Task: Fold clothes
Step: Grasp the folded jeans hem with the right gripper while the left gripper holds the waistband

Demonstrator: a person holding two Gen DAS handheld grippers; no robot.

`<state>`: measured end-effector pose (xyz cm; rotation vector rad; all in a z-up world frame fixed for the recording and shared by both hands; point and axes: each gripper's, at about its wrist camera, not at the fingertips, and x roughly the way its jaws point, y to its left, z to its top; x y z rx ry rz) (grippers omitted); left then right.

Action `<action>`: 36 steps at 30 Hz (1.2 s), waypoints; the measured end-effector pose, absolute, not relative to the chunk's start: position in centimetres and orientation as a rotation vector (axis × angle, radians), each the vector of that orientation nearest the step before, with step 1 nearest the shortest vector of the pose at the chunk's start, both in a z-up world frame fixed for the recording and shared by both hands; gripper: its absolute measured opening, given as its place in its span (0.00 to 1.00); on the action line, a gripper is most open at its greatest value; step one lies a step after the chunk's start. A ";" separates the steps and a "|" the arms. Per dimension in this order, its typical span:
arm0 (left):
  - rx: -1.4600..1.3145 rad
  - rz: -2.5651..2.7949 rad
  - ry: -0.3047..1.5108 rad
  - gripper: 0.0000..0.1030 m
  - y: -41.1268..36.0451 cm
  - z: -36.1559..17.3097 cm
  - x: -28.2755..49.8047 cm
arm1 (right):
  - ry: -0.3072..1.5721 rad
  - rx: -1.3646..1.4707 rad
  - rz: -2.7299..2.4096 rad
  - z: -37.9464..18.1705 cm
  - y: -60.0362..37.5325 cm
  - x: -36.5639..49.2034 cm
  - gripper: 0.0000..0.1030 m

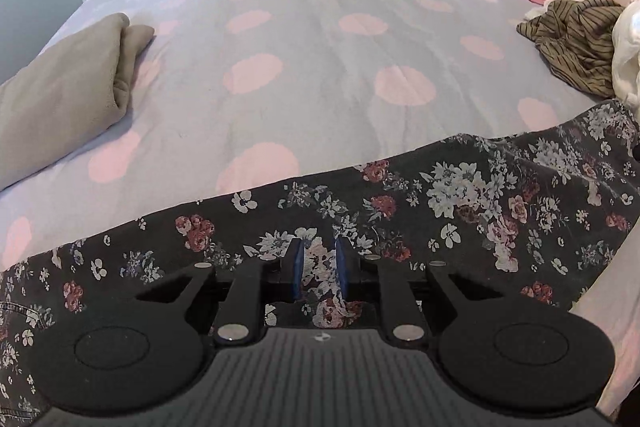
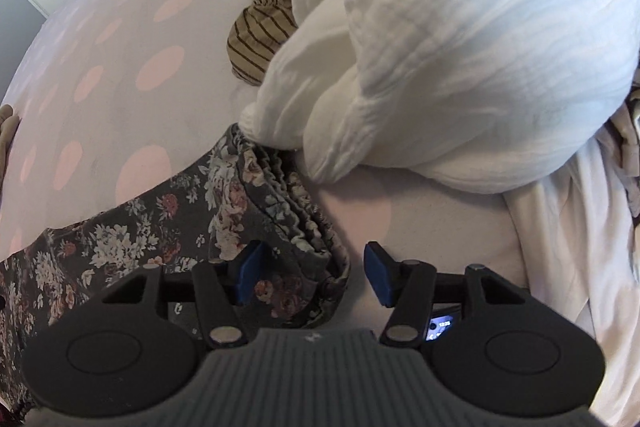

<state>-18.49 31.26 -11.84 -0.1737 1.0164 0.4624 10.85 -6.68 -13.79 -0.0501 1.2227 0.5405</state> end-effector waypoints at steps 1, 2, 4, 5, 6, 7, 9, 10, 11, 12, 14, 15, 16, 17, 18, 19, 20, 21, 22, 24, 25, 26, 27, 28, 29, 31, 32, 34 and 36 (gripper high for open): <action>-0.172 0.463 1.020 0.15 31.2 -11.9 -18.4 | 1.228 -0.049 0.540 -14.0 -6.6 10.8 0.54; -0.170 0.463 1.023 0.15 31.2 -12.0 -18.4 | 1.231 -0.053 0.543 -14.1 -6.4 10.8 0.45; -0.168 0.465 1.028 0.15 31.2 -12.1 -18.4 | 1.228 -0.074 0.545 -14.1 -6.1 10.5 0.40; -0.167 0.467 1.027 0.15 31.2 -12.1 -18.4 | 1.222 -0.085 0.545 -14.0 -6.0 10.4 0.36; -0.167 0.468 1.025 0.15 31.2 -12.1 -18.4 | 1.216 -0.097 0.545 -13.9 -5.9 10.3 0.28; -0.167 0.470 1.022 0.15 31.2 -12.0 -18.5 | 1.209 -0.107 0.543 -13.7 -5.9 10.2 0.19; -0.167 0.473 1.015 0.15 31.1 -11.8 -18.6 | 1.195 -0.115 0.530 -13.0 -6.0 10.0 0.15; -0.167 0.474 1.011 0.15 31.1 -11.7 -18.7 | 1.189 -0.103 0.535 -12.5 -6.1 9.9 0.14; -0.168 0.473 1.007 0.15 31.1 -11.6 -18.8 | 1.178 -0.094 0.543 -11.9 -6.1 9.8 0.14; -0.169 0.473 1.003 0.15 31.0 -11.4 -18.9 | 1.166 -0.083 0.557 -11.3 -6.0 9.6 0.14; -0.169 0.471 0.992 0.15 30.9 -11.1 -19.1 | 1.147 -0.055 0.591 -9.9 -5.8 9.0 0.14; -0.168 0.470 0.987 0.15 30.8 -10.9 -19.3 | 1.139 -0.039 0.613 -9.2 -5.8 8.5 0.14; -0.168 0.469 0.980 0.15 30.7 -10.7 -19.4 | 1.131 -0.025 0.635 -8.4 -5.6 7.9 0.13; -0.169 0.468 0.974 0.15 30.7 -10.5 -19.6 | 1.121 -0.019 0.659 -7.8 -5.2 7.2 0.13; -0.170 0.467 0.968 0.15 30.6 -10.3 -19.7 | 1.112 -0.013 0.683 -7.1 -4.8 6.5 0.13; -0.171 0.466 0.962 0.15 30.5 -10.1 -19.9 | 1.102 -0.007 0.706 -6.4 -4.4 5.7 0.13; -0.174 0.465 0.956 0.15 30.5 -9.9 -20.1 | 1.092 -0.002 0.729 -5.8 -3.9 5.0 0.13; -0.180 0.464 0.951 0.15 30.4 -9.7 -20.2 | 1.084 0.000 0.751 -5.2 -3.4 4.1 0.13; -0.190 0.461 0.945 0.15 30.4 -9.6 -20.4 | 1.077 0.004 0.773 -4.7 -2.8 3.2 0.13; -0.236 0.436 0.925 0.15 30.4 -9.2 -20.9 | 1.069 0.013 0.818 -4.0 -1.6 1.5 0.13; -0.262 0.420 0.913 0.15 30.5 -9.0 -21.1 | 1.068 0.012 0.843 -3.8 -0.9 0.7 0.13; -0.296 0.402 0.901 0.15 30.5 -8.8 -21.3 | 1.067 0.009 0.865 -3.6 -0.2 -0.1 0.13; -0.335 0.382 0.888 0.15 30.5 -8.7 -21.5 | 1.065 0.005 0.887 -3.5 0.3 -1.0 0.13; -0.375 0.361 0.876 0.15 30.6 -8.6 -21.6 | 1.065 -0.001 0.907 -3.4 0.9 -1.7 0.13; -0.414 0.341 0.862 0.15 30.6 -8.4 -21.8 | 1.067 -0.010 0.923 -3.5 1.6 -2.5 0.13; -0.492 0.299 0.835 0.15 30.6 -8.2 -22.1 | 1.070 -0.031 0.954 -3.8 3.0 -4.0 0.13; -0.520 0.286 0.826 0.15 30.6 -8.0 -22.2 | 1.069 -0.053 0.964 -4.1 3.6 -4.9 0.13; -0.544 0.276 0.821 0.18 30.4 -7.8 -22.1 | 1.055 -0.110 0.977 -4.8 5.0 -6.8 0.13; -0.568 0.261 0.822 0.28 30.4 -7.8 -22.0 | 1.035 -0.172 0.986 -5.6 6.2 -8.6 0.13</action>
